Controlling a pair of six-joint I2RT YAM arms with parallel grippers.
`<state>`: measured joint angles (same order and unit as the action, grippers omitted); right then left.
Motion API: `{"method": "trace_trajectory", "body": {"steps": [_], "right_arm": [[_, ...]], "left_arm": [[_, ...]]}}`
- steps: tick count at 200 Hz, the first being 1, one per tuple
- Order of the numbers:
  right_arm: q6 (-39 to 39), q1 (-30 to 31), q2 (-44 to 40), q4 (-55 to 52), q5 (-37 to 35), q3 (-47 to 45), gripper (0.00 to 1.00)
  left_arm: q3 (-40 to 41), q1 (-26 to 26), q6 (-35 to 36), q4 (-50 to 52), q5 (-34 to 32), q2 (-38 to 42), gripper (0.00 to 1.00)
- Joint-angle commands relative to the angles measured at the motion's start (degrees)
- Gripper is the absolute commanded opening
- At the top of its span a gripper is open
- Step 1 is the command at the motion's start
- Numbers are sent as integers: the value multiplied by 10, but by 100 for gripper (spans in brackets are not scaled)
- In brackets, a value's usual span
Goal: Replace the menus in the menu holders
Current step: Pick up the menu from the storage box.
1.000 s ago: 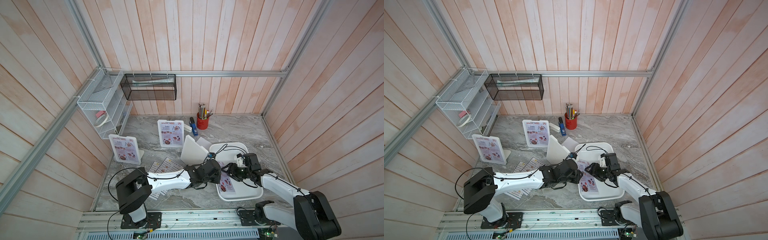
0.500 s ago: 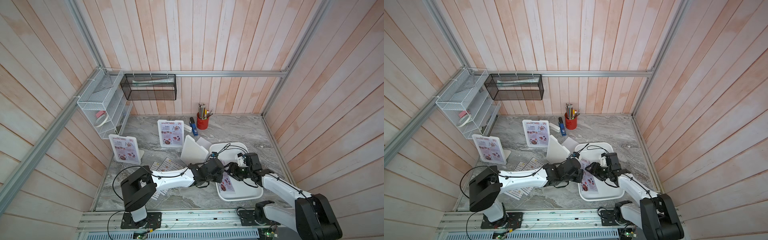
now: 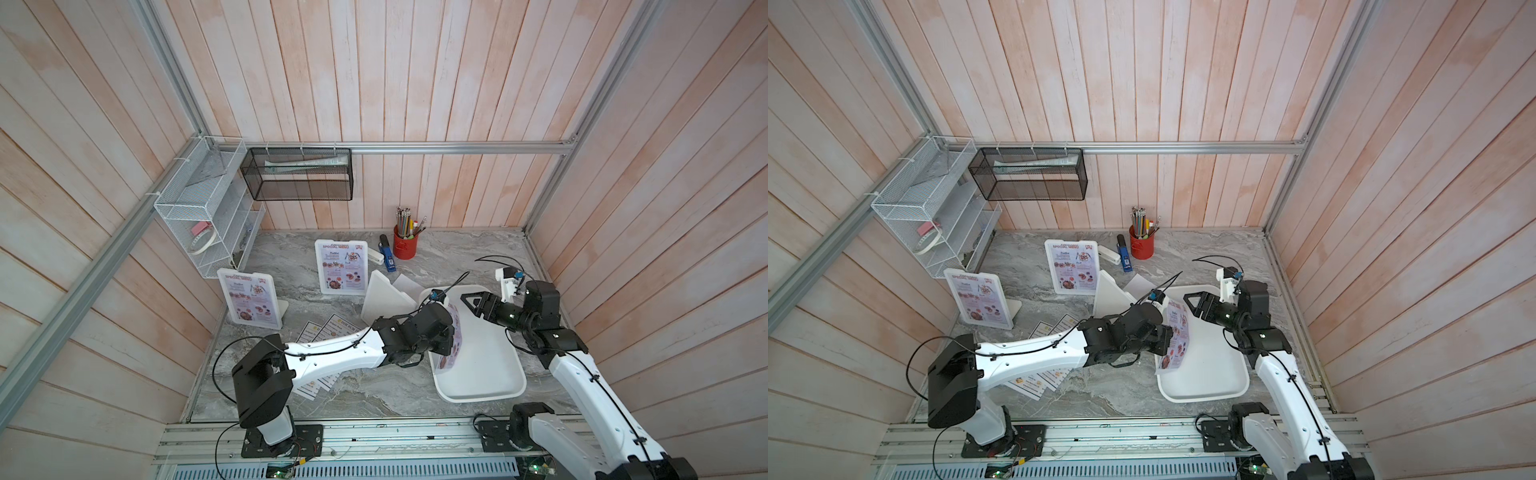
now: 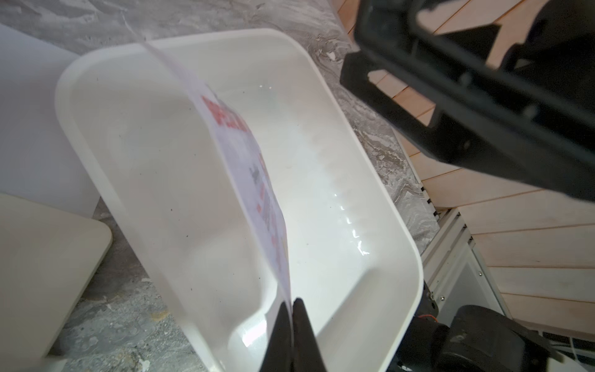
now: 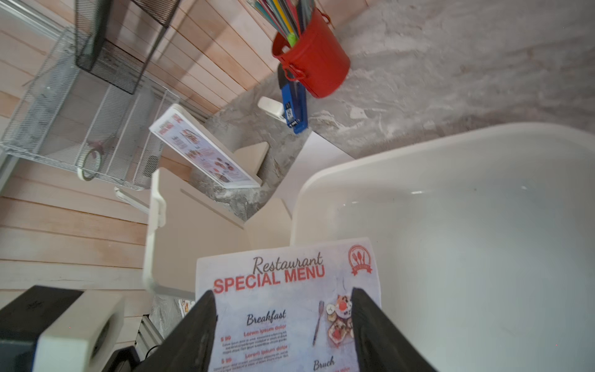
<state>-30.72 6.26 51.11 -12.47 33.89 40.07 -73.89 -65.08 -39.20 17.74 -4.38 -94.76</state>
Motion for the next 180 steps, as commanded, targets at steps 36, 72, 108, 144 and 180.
{"method": "trace_trajectory", "body": {"steps": [36, 72, 108, 144, 180], "right_arm": [[37, -2, -14, 80, 101, 25, 68], [17, -2, -5, 158, 189, -2, 68], [-23, 7, 12, 288, 273, -32, 69], [-23, 34, 52, 341, 300, -22, 70], [-70, 50, 93, 454, 349, -23, 71]], "left_arm": [[-66, 54, 106, 89, 30, 106, 4], [-88, 76, 162, 135, 19, 162, 5], [-100, 84, 209, 164, 21, 194, 5], [-100, 84, 249, 167, 48, 203, 5], [-96, 85, 258, 165, 47, 207, 5]]}}
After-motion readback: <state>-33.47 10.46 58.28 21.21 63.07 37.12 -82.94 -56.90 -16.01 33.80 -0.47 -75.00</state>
